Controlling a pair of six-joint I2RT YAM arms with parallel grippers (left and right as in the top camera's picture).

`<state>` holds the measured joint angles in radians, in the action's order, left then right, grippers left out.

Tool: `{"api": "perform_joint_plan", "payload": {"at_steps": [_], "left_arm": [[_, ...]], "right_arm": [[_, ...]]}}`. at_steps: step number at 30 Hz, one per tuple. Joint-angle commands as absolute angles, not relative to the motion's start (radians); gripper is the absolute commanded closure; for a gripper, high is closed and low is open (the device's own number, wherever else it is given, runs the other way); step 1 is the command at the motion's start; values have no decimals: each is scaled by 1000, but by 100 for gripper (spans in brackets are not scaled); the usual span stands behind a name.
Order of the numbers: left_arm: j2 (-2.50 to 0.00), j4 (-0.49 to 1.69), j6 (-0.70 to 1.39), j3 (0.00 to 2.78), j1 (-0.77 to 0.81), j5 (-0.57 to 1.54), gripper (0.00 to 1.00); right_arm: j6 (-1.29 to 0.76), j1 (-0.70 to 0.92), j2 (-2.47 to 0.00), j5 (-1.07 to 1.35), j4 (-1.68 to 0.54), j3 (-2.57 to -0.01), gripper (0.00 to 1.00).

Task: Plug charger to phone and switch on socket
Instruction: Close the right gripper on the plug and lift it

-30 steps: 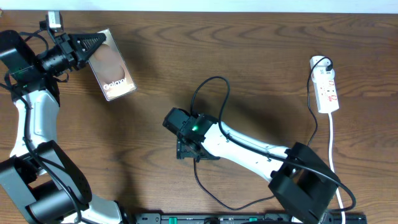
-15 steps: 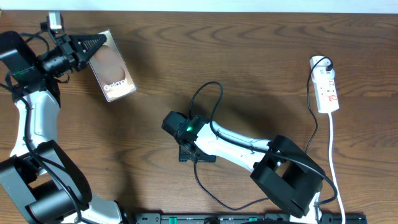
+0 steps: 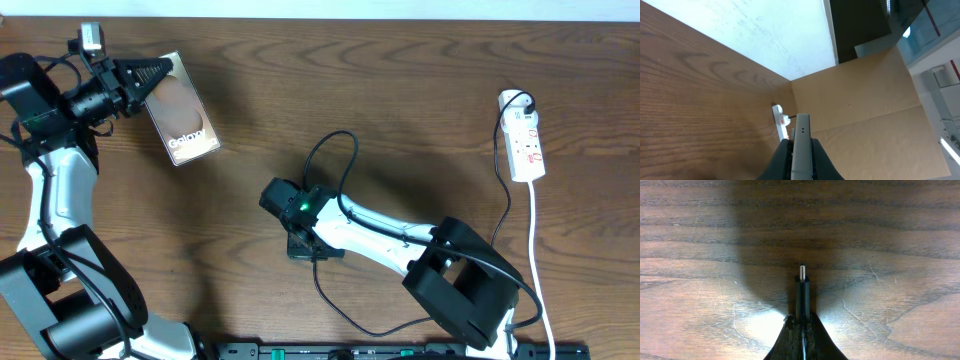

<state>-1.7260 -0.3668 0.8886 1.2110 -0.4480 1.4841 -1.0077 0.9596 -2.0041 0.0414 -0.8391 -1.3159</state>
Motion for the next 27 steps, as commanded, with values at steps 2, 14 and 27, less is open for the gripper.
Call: {"api": "perform_joint_plan", "payload": {"at_steps": [2,14,27], "left_arm": [[-1711,-373,882,1208,-448,1507,93],[-1711,-383,883,1208,-449,1507,93],[-1711,-460,972,1208,-488,1495,92]], "right_arm": [[-997,964,-2015,40,-829,-1325,99],[-400,890,-2014,915,-569,-1326,99],[-301,823,-2014,1423,-181,-1326,92]]}}
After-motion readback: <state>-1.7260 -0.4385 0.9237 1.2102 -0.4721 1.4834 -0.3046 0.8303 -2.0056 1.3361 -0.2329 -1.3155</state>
